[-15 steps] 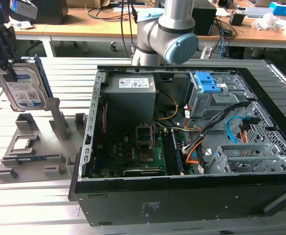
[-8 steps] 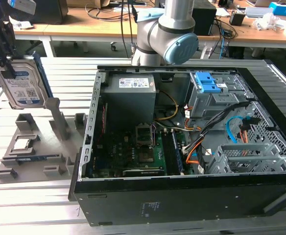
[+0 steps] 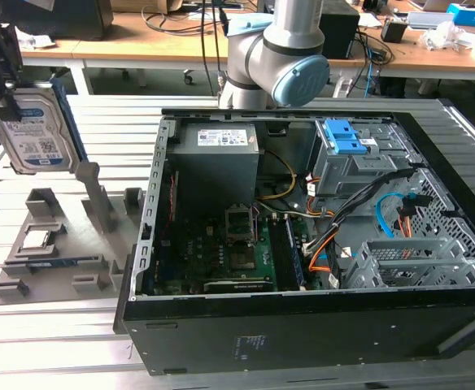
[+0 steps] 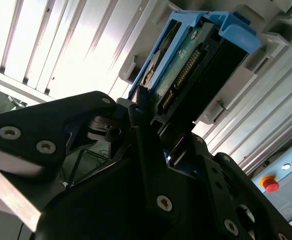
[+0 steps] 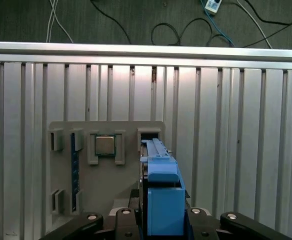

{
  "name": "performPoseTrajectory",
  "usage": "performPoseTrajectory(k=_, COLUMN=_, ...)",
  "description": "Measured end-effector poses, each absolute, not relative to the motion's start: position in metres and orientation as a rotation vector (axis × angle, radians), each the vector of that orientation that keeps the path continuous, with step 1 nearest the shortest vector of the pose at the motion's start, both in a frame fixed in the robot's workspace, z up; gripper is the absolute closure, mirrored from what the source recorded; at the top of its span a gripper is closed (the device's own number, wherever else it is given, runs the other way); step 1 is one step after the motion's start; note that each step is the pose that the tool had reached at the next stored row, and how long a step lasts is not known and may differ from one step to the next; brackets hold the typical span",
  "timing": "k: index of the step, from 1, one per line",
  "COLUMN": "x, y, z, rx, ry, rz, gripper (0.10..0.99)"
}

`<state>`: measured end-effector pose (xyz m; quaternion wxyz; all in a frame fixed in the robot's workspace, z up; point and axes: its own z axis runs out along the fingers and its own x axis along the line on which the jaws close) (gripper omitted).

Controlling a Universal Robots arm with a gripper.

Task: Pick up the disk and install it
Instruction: 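Pick up the disk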

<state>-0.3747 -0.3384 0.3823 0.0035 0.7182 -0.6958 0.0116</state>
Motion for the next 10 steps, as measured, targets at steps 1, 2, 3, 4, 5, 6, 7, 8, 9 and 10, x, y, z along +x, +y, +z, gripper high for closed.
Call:
performPoseTrajectory(k=1, x=-0.375, y=-0.338, z=0.384, rx=2.251, ry=-2.181, rz=0.036, gripper=0.722)
performPoseTrajectory(k=2, x=-0.375, y=-0.338, z=0.385, rx=2.251, ry=-2.181, rz=0.036, gripper=0.722)
performPoseTrajectory(k=3, x=-0.375, y=-0.338, z=0.387, rx=2.251, ry=-2.181, rz=0.036, gripper=0.722)
performPoseTrajectory(k=4, x=-0.375, y=-0.338, z=0.389, rx=2.251, ry=-2.181, rz=0.036, gripper=0.722)
performPoseTrajectory(k=5, x=-0.375, y=-0.338, z=0.392, rx=2.251, ry=-2.181, rz=0.036, gripper=0.722)
performPoseTrajectory(k=6, x=-0.375, y=-0.338, z=0.394, rx=2.251, ry=-2.181, rz=0.036, gripper=0.722)
performPoseTrajectory(k=7, x=-0.375, y=-0.338, z=0.395, rx=2.251, ry=-2.181, rz=0.036, gripper=0.722)
performPoseTrajectory(k=8, x=-0.375, y=-0.338, z=0.397, rx=2.251, ry=-2.181, rz=0.036, gripper=0.722)
performPoseTrajectory(k=9, x=-0.375, y=-0.338, z=0.399, rx=2.251, ry=-2.181, rz=0.036, gripper=0.722)
performPoseTrajectory(k=10, x=-0.375, y=-0.338, z=0.4, rx=2.251, ry=-2.181, rz=0.036, gripper=0.722)
